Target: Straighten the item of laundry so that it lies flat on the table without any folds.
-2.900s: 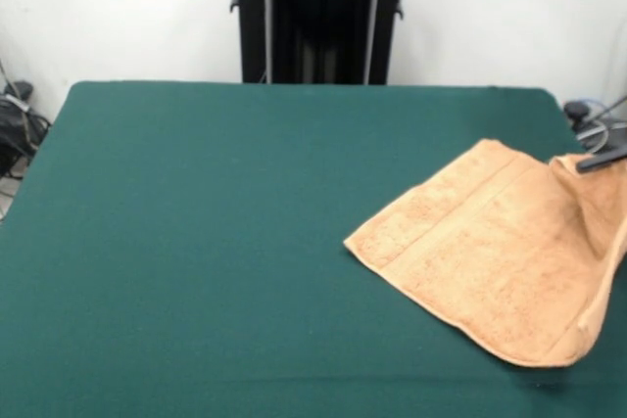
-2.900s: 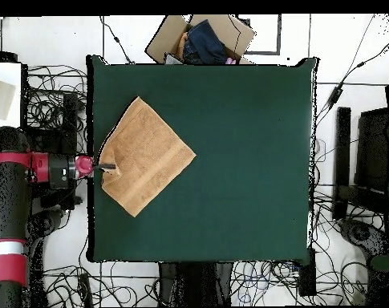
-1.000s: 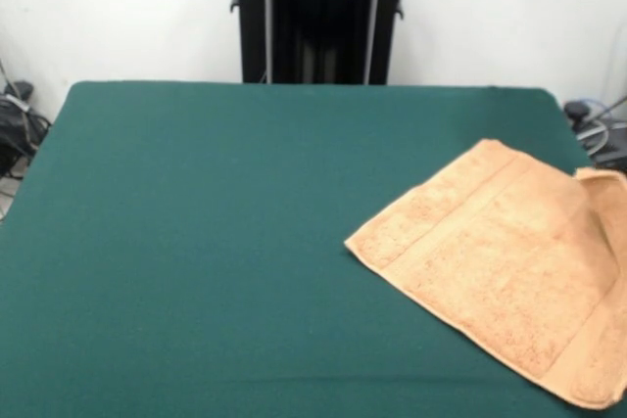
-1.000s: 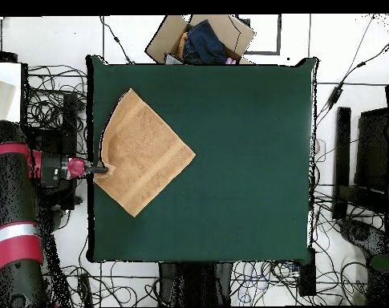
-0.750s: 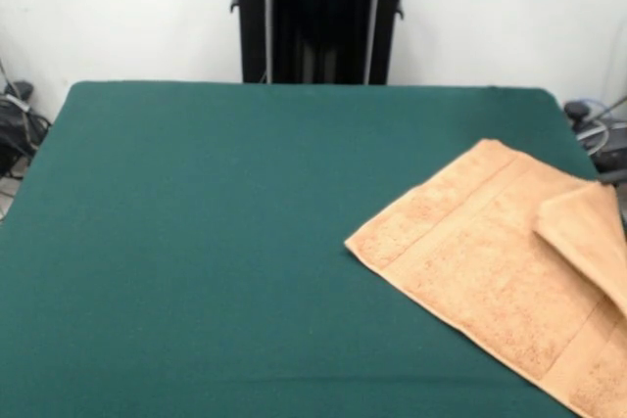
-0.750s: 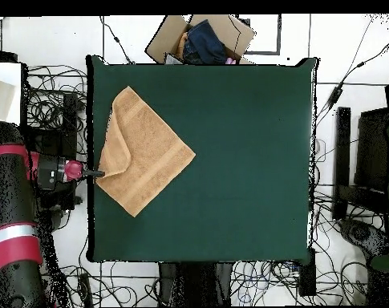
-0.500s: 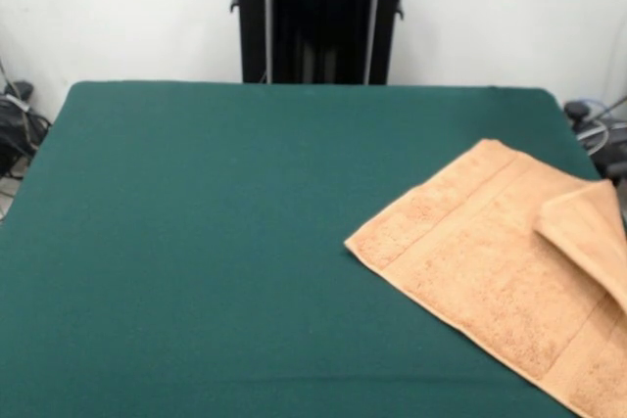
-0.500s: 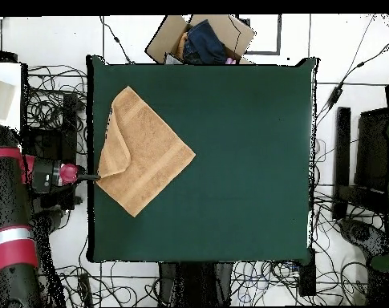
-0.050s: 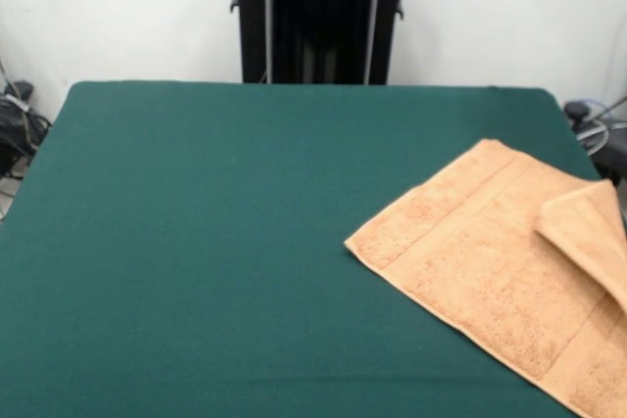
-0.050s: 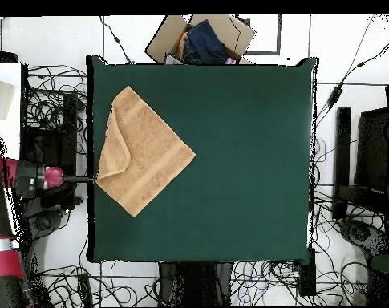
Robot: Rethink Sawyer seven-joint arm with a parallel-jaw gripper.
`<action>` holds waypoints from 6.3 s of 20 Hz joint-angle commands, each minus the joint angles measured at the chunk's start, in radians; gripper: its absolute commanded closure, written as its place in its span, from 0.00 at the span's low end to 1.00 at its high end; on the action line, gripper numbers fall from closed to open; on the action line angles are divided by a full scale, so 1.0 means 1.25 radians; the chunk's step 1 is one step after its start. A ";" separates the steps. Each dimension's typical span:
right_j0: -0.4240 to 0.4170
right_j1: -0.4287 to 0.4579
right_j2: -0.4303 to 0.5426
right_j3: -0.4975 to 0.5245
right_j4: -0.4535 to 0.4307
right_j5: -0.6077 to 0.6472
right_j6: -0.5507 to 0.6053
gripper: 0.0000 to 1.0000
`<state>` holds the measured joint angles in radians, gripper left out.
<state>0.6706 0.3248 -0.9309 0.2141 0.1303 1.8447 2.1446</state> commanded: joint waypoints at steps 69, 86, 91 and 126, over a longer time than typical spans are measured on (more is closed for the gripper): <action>-0.732 -0.349 1.228 0.917 0.068 -0.892 -0.452 0.00; -0.869 -0.230 1.329 0.824 -0.015 -0.762 -0.597 0.00; -0.886 -0.199 1.325 0.760 -0.028 -0.693 -0.639 0.00; -0.862 -0.252 1.347 0.892 -0.078 -0.860 -0.540 0.00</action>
<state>-0.4362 0.0205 0.7092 1.2450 0.0968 0.8973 1.4941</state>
